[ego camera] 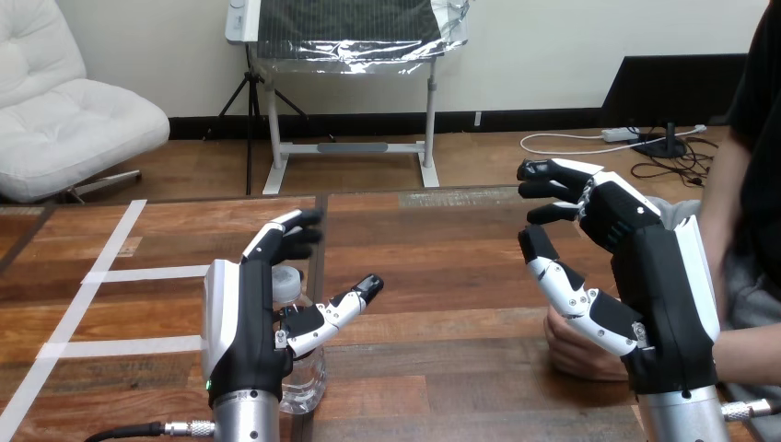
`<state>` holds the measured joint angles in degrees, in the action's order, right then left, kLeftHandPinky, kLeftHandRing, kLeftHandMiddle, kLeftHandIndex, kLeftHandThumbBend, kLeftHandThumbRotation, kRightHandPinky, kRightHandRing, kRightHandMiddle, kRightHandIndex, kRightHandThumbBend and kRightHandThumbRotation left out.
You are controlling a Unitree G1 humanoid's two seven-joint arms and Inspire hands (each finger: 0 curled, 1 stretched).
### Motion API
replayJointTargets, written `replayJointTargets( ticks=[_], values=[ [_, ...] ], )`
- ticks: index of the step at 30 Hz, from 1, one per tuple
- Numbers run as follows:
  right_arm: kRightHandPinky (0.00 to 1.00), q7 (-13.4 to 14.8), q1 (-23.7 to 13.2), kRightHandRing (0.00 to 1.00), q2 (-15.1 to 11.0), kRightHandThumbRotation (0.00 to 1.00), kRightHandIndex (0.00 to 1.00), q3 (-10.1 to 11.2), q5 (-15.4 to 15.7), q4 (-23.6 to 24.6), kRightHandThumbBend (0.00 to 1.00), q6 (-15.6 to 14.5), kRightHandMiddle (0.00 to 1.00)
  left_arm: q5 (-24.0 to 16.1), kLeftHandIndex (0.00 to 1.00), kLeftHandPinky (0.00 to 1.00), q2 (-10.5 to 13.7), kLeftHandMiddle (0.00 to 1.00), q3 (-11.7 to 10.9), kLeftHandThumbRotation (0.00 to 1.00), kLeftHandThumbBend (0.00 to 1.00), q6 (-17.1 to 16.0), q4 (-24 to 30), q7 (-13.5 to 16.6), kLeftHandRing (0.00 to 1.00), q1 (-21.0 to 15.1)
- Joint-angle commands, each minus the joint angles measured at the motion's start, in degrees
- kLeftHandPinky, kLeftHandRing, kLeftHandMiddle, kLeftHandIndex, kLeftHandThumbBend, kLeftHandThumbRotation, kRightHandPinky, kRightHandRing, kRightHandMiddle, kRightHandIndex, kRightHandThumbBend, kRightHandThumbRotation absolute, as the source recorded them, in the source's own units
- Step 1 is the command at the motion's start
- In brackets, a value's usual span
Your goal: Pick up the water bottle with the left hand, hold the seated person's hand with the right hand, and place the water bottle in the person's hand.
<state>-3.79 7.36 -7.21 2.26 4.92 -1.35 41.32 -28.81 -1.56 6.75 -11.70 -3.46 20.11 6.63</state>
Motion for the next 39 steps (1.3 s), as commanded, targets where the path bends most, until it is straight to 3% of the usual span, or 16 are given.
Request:
replayJointTargets(
  ticks=[1,17,39],
  values=[
    [0.58,0.26,-2.72,0.70,-0.27,0.22,0.69,-0.07,0.31,2.13,0.42,0.02,0.75,-2.47,0.85,0.75,1.16,0.86,0.44,0.30,0.87,0.76,1.32,1.80,0.82,-1.57],
    [0.57,0.09,-3.02,0.69,-0.53,0.23,0.69,-0.03,0.32,2.09,0.42,0.16,0.75,-3.51,0.87,0.79,2.07,0.88,0.56,0.29,0.86,1.35,-1.57,3.95,0.85,-2.33],
    [0.57,-0.34,-3.10,0.69,-0.85,0.22,0.69,-0.09,-0.16,2.12,0.42,0.21,0.75,-2.74,0.85,0.76,1.59,0.87,1.00,0.30,0.83,7.18,-1.94,2.97,0.83,-1.96]
  ],
)
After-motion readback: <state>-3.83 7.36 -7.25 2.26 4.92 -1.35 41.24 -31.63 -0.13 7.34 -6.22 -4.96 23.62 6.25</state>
